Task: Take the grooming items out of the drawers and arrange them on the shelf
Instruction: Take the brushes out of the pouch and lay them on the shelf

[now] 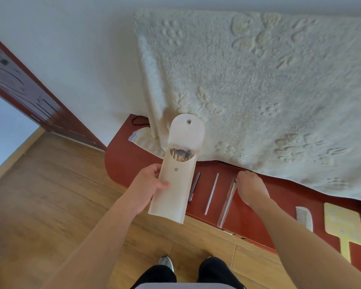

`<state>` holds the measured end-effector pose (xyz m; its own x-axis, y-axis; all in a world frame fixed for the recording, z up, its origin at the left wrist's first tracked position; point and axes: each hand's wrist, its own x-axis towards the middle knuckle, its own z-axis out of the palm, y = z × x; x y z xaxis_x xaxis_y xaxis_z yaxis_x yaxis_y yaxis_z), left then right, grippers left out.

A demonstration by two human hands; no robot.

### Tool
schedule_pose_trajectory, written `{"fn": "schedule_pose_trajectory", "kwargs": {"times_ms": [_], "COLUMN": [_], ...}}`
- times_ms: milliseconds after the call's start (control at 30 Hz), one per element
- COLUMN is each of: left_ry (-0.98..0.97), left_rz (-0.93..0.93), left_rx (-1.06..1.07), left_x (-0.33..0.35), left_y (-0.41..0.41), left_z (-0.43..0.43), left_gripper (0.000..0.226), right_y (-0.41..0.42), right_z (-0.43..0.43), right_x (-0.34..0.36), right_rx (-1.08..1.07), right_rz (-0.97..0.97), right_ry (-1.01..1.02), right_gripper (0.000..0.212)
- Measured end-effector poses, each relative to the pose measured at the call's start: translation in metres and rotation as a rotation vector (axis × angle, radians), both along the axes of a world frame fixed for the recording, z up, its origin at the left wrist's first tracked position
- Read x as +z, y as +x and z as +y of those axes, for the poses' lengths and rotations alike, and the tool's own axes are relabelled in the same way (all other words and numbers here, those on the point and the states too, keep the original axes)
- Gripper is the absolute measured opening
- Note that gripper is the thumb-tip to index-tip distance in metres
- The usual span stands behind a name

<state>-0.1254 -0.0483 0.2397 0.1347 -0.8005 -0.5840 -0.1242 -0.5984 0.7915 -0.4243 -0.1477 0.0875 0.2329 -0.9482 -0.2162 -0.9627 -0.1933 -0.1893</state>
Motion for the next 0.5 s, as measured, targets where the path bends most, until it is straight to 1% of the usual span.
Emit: {"fn": "schedule_pose_trajectory", "kwargs": {"times_ms": [100,367,433,500], "left_ry": [0.007,0.022,0.024,0.021], "left_rz": [-0.007,-0.008,0.002,0.014], "left_rx": [-0.001,-0.017,-0.018,-0.024], "left_x": [0.0,0.001,0.002,0.003], "left_y": [-0.002,-0.004,-0.003,-0.002], "left_z": [0.0,-0.001,-0.002,-0.002], "left_gripper": [0.038,0.037,0.038,0.039], "right_y": [0.0,0.001,0.0,0.0], "right_z": [-0.001,-0.001,0.0,0.001], "right_x": [-0.002,0.001,0.003,0.009], "right_rx": [0.001,-0.086,-0.094,-0.099], "right_rz": [0.008,-0.087,-0.092,-0.094], "right_ry": [-0.015,-0.026,-0.042,-0.05], "right_gripper": [0.016,0.021,0.023,0.022]}}
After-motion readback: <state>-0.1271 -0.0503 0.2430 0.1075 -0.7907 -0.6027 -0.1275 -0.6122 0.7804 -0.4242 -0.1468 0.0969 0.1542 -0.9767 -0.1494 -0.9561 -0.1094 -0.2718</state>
